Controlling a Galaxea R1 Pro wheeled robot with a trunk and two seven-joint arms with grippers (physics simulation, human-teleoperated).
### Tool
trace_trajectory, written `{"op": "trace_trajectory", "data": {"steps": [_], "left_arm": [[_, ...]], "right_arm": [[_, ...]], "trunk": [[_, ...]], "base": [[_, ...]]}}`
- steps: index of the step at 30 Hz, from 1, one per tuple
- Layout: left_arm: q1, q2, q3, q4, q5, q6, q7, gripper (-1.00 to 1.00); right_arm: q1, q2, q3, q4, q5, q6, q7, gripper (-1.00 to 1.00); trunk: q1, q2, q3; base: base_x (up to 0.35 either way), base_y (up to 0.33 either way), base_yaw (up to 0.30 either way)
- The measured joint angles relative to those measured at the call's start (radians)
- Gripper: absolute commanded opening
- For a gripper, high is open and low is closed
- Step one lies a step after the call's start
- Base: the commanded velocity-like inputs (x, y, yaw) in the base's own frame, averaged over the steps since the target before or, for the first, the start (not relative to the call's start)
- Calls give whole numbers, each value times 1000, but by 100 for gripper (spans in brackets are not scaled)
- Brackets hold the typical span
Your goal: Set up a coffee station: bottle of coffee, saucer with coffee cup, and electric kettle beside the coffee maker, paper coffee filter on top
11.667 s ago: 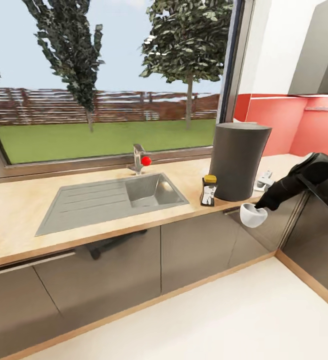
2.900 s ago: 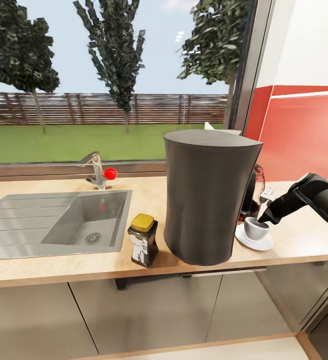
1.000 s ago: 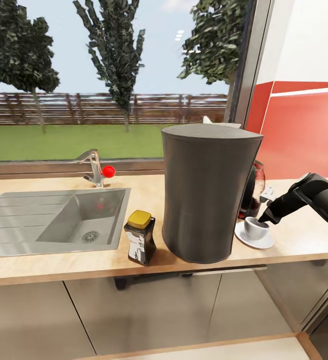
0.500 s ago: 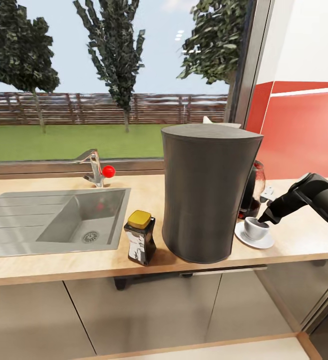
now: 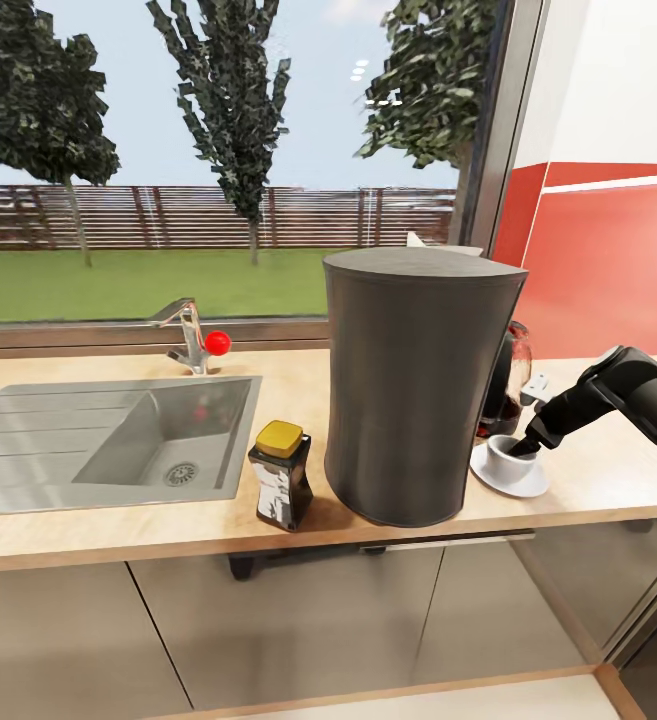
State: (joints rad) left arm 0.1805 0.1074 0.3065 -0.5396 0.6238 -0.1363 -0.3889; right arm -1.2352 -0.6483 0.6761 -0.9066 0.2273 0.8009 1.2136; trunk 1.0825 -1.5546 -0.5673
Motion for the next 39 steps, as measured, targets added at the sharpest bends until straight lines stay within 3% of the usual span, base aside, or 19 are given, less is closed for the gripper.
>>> {"op": "trace_trajectory", "data": {"steps": [4,19,23,25,27,29,33,35,36,39], "left_arm": [[0,0,0,0,0,0,0,100],[0,0,-2,0,0,0,4,100],[0,0,-2,0,0,0,3,100],[0,0,-2,0,0,0,3,100],[0,0,-2,0,0,0,2,100],[0,0,-2,0,0,0,1,100],[0,0,-1,0,0,0,0,100],[0,0,-1,0,0,0,0,100],[1,0,0,0,0,0,-1,100],[0,0,0,0,0,0,-1,100]], "right_arm": [[0,0,0,0,0,0,0,100],[0,-2,-5,-2,0,-4,1,100],[0,-7,-18,-3,1,-45,3,100],[0,-8,-58,-3,1,-55,5,100],[0,-11,-141,-2,1,-68,12,100],[0,-12,-181,-1,1,-90,15,100],[0,-23,-224,0,0,-118,30,100],[0,-36,-261,2,0,-129,79,100],[0,-52,-305,14,0,-158,123,100],[0,-63,-335,60,0,-221,148,100]], "trunk": [[0,0,0],[-57,105,47],[-73,133,59],[-80,147,66],[-88,161,72],[-96,175,78],[-111,203,91],[-111,203,91],[-111,203,91],[-111,203,91]], "base": [[0,0,0],[0,0,0],[0,0,0],[0,0,0],[0,0,0],[0,0,0],[0,0,0],[0,0,0],[0,0,0],[0,0,0]]}}
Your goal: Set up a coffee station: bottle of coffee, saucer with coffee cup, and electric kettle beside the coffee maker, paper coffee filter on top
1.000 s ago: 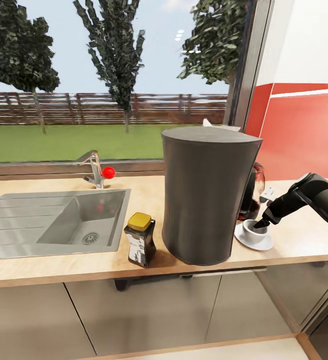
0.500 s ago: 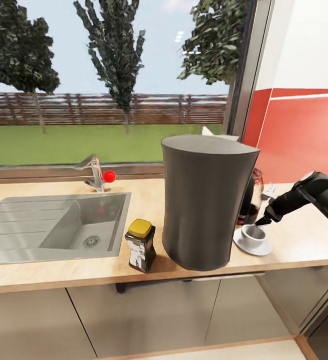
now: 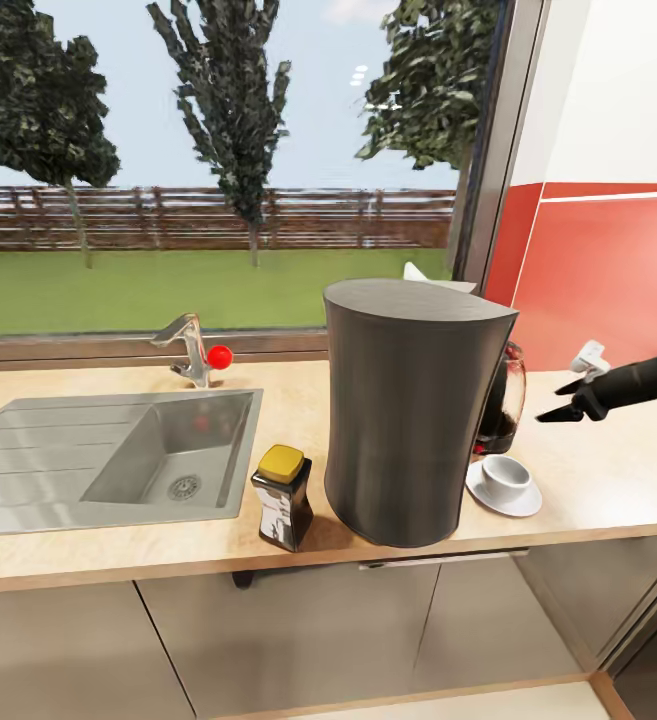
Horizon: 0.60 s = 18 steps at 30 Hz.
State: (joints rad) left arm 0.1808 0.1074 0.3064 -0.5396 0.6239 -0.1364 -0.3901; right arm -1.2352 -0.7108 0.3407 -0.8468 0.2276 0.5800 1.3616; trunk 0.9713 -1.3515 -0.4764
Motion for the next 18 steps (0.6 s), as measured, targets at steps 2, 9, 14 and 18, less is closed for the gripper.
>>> {"op": "trace_trajectory", "data": {"steps": [2,9,14,18], "left_arm": [[0,0,0,0,0,0,0,100],[0,0,0,0,0,0,0,100],[0,0,0,0,0,0,0,100],[0,0,0,0,0,0,0,100]], "right_arm": [[0,-3,-9,44,0,-44,6,100],[4,-4,-14,86,-18,-87,10,100],[34,-5,-14,82,-95,-97,5,100],[50,-4,-15,78,-106,-107,-19,100]], "trunk": [[0,0,0],[1,0,0],[1,0,0],[0,0,0]], "base": [[-10,0,0],[-231,0,0],[-326,0,0],[-270,0,0]]}}
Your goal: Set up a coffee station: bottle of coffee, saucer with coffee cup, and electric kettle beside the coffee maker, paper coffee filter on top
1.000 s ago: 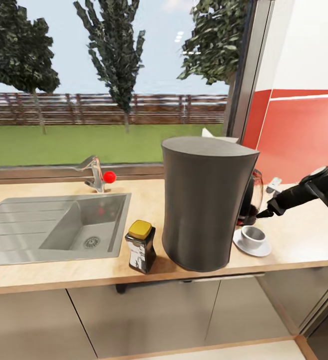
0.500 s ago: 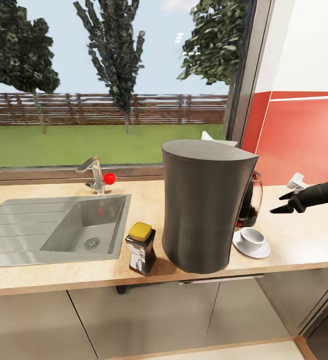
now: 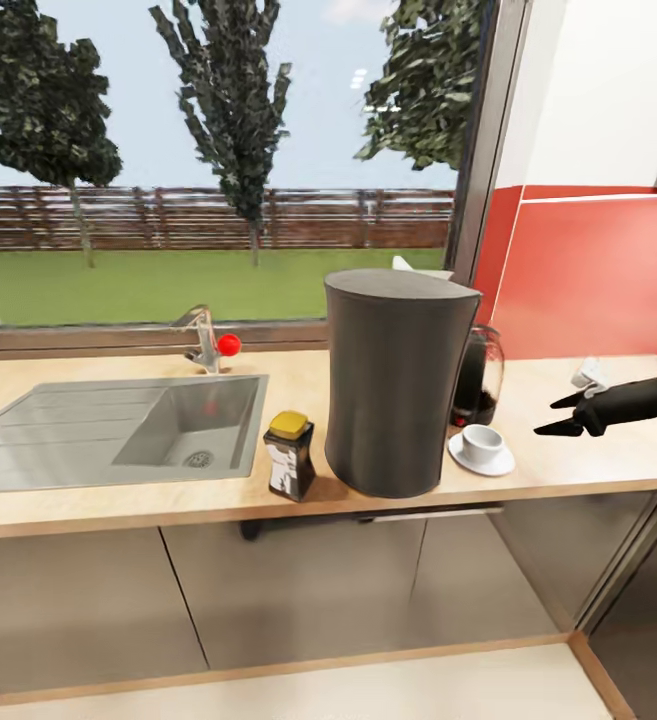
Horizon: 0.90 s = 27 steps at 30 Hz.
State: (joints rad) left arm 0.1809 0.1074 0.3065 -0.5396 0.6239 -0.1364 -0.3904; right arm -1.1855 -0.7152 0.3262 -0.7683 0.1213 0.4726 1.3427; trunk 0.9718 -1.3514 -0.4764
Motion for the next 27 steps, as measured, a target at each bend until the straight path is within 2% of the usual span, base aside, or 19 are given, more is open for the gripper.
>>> {"op": "trace_trajectory", "data": {"steps": [2,9,13,20,27], "left_arm": [[0,0,0,0,0,0,0,100],[0,0,0,0,0,0,0,100],[0,0,0,0,0,0,0,100],[0,0,0,0,0,0,0,100],[0,0,0,0,0,0,0,100]], "right_arm": [[8,1,0,-5,-9,-19,-42,100],[44,1,0,-12,-107,-45,-135,100],[65,2,0,-14,-114,-48,-146,100],[72,1,0,-13,-116,-48,-147,100],[73,1,0,-13,-116,-48,-147,100]], "trunk": [[0,0,0],[0,0,0],[0,0,0],[-1,0,0],[0,0,0]], "base": [[-151,0,0],[-269,0,0],[-207,0,0],[-27,0,0],[-262,0,0]]}}
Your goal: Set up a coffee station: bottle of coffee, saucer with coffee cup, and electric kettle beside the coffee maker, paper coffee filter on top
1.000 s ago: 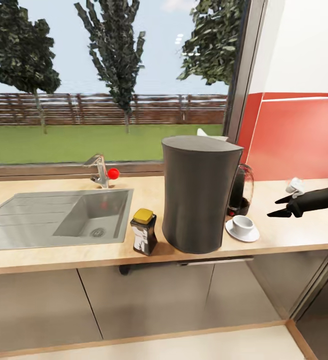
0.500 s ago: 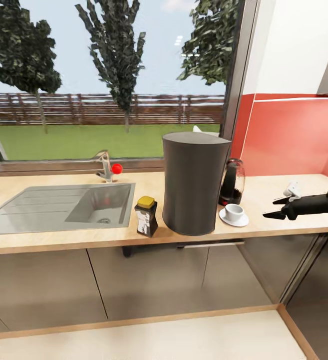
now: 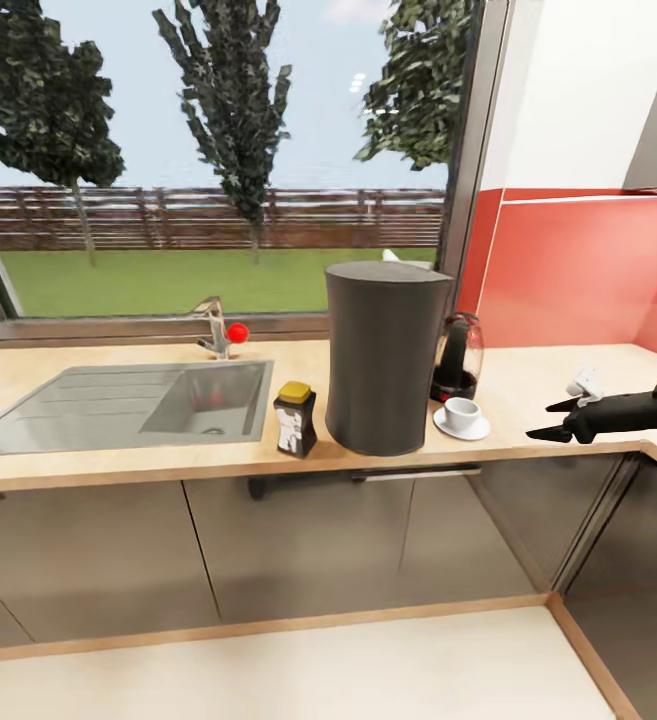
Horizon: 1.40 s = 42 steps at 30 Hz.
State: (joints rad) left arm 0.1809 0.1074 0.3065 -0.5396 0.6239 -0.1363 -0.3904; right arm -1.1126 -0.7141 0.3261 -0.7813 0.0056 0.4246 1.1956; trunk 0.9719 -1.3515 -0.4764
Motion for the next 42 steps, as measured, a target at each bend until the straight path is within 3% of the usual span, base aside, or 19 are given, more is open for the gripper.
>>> {"op": "trace_trajectory", "data": {"steps": [13,21,27,30,35,39,42], "left_arm": [[0,0,-1,0,0,0,0,100],[0,0,0,0,0,0,0,100],[0,0,0,0,0,0,0,100],[0,0,0,0,0,0,0,100],[0,0,0,0,0,0,0,100],[0,0,1,0,0,0,-1,100],[0,0,1,0,0,0,-1,100]], "right_arm": [[0,1,0,0,0,0,0,100],[4,5,1,5,-1,0,-2,100],[60,18,3,4,-2,-47,-7,100],[97,42,4,3,-5,-88,-25,100],[190,131,5,1,-7,-110,-88,100],[273,228,5,10,-3,-118,-135,100],[350,301,5,29,3,-122,-209,100]], "trunk": [[0,0,0],[0,0,0],[-1,0,0],[-1,0,0],[-1,0,0],[-1,0,0],[0,0,0]], "base": [[-252,0,0],[-69,0,0],[-7,0,0],[-2,0,0],[0,0,0],[0,0,0],[0,0,0]]}}
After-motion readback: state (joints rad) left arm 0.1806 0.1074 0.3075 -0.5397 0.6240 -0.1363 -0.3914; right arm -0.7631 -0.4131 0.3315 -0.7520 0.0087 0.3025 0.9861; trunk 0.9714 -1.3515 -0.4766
